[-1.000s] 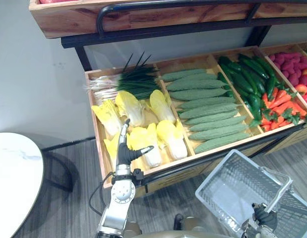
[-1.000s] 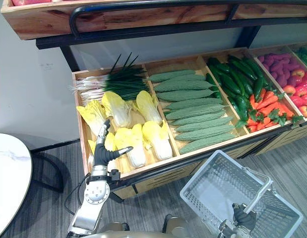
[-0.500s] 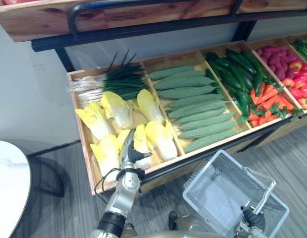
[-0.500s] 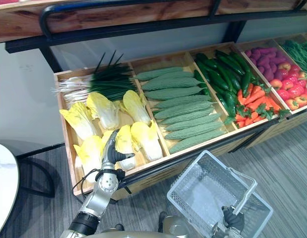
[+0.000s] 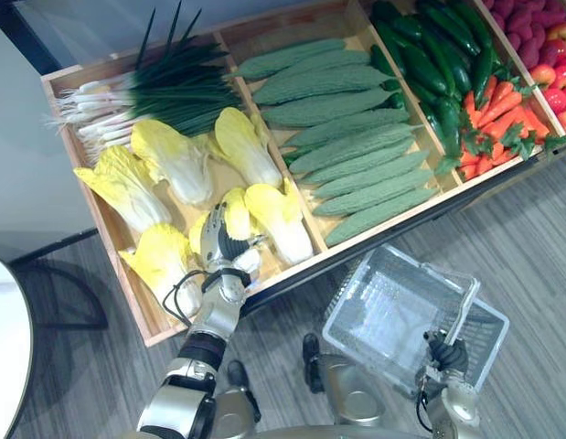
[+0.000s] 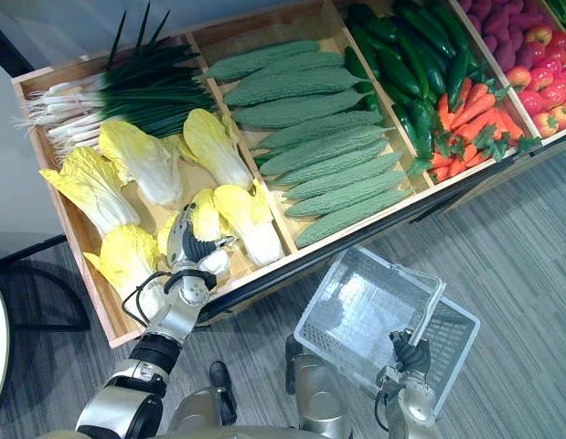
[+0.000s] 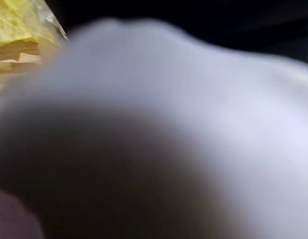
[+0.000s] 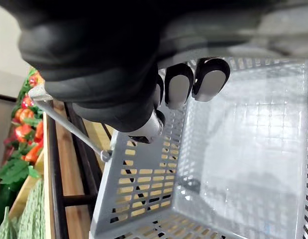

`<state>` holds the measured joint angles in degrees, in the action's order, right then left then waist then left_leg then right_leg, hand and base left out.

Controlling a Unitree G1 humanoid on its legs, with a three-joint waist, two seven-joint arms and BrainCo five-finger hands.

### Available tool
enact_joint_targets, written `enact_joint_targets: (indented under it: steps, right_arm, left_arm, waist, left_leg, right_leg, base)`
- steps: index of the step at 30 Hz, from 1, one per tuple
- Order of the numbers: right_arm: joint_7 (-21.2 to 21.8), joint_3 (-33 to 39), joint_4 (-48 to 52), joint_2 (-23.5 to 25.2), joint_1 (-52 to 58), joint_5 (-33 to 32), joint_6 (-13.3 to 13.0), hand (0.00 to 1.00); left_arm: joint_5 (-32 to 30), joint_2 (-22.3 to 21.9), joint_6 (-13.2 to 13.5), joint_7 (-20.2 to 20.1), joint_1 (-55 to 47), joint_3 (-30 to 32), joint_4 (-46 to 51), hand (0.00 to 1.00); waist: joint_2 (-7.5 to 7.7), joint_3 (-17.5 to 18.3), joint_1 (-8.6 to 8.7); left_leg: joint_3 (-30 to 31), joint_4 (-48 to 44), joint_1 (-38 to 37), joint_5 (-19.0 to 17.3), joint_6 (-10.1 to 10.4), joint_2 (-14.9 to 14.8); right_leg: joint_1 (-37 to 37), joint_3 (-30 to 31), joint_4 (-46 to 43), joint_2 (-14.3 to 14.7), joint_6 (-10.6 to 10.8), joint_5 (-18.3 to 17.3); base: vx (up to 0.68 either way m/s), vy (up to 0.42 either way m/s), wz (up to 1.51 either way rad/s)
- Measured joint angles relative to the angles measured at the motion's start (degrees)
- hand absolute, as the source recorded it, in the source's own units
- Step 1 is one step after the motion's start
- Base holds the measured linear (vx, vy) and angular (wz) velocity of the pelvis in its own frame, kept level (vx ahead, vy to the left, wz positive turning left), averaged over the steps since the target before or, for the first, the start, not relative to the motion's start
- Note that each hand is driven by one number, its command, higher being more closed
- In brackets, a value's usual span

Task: Pick vegetable in the basket

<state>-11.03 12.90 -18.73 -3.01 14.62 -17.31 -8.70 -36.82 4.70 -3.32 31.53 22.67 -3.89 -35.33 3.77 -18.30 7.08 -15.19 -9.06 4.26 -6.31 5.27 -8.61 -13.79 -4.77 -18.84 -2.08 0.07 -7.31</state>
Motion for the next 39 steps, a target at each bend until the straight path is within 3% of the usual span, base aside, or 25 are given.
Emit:
enact_joint_targets:
  steps: [8,18,23,32,36,39]
  right_arm:
    - [-0.29,0.23,0.04,-0.59,-1.78,0.23,0.00,1.00]
    - [-1.20,1.97,2.41,-0.50,-1.21,1.69,0.02,1.00]
    - [-1.13,1.98,2.42,-0.06,-0.39,1.73,0.06,1.00]
    - [-1.13,3.06,3.19,0.20,0.84,2.16,0.08,1.00]
    - [-1.14,3.23,3.50,0.07,2.71,2.21,0.09,1.00]
    - [-1.17,3.35,3.50,0.05,2.88,2.21,0.14,1.00]
  left_arm:
    - [0.21,0.66,1.37,-0.18,2.13,1.17,0.90,1.00]
    - [2.62,0.52,1.39,-4.05,-3.54,1.09,13.83,1.00]
    - [3.62,-0.33,1.61,-4.09,-10.00,1.13,22.37,1.00]
    - [7.10,-2.26,6.43,-2.53,-17.42,1.93,38.71,1.00]
    - [8.79,-3.89,8.58,-1.44,-19.98,1.58,41.95,1.00]
    - [12.36,-4.49,10.66,-1.42,-21.04,0.46,44.57,1.00]
  waist:
    - [-1.10,-2.11,0.02]
    - [-1.40,-3.81,0.18]
    - [-1.48,-3.83,0.37]
    - [-2.37,-3.09,-0.20]
    - [-4.54,1.19,-0.13]
    - [-4.96,1.99,-0.10]
  left_leg:
    - [0.24,0.20,0.39,-0.06,0.03,-0.28]
    - [0.56,0.17,-0.13,0.09,0.08,-0.03]
    - [0.65,0.38,-1.31,0.05,0.04,0.28]
    - [0.89,1.23,-2.71,0.02,-0.06,0.57]
    - [0.80,2.06,-3.24,0.03,-0.08,0.56]
    - [0.30,2.16,-4.22,0.01,-0.09,0.49]
  right_leg:
    - [0.01,-0.26,1.07,0.05,0.19,0.28]
    - [0.99,-0.68,2.62,-0.03,0.23,1.59]
    - [3.48,-0.94,4.40,0.06,0.37,1.82]
    - [5.67,-1.30,6.28,-0.04,0.93,2.79]
    - [5.95,-1.28,6.67,0.07,0.98,2.82]
    - [6.55,-0.79,6.72,0.24,1.05,2.87]
  base:
    - [-0.03,-0.006,0.01]
    - [0.04,0.015,0.01]
    - [-0.01,0.003,0.02]
    - [0.00,0.006,0.02]
    - [0.00,0.000,0.00]
    - [-0.01,-0.003,-0.10]
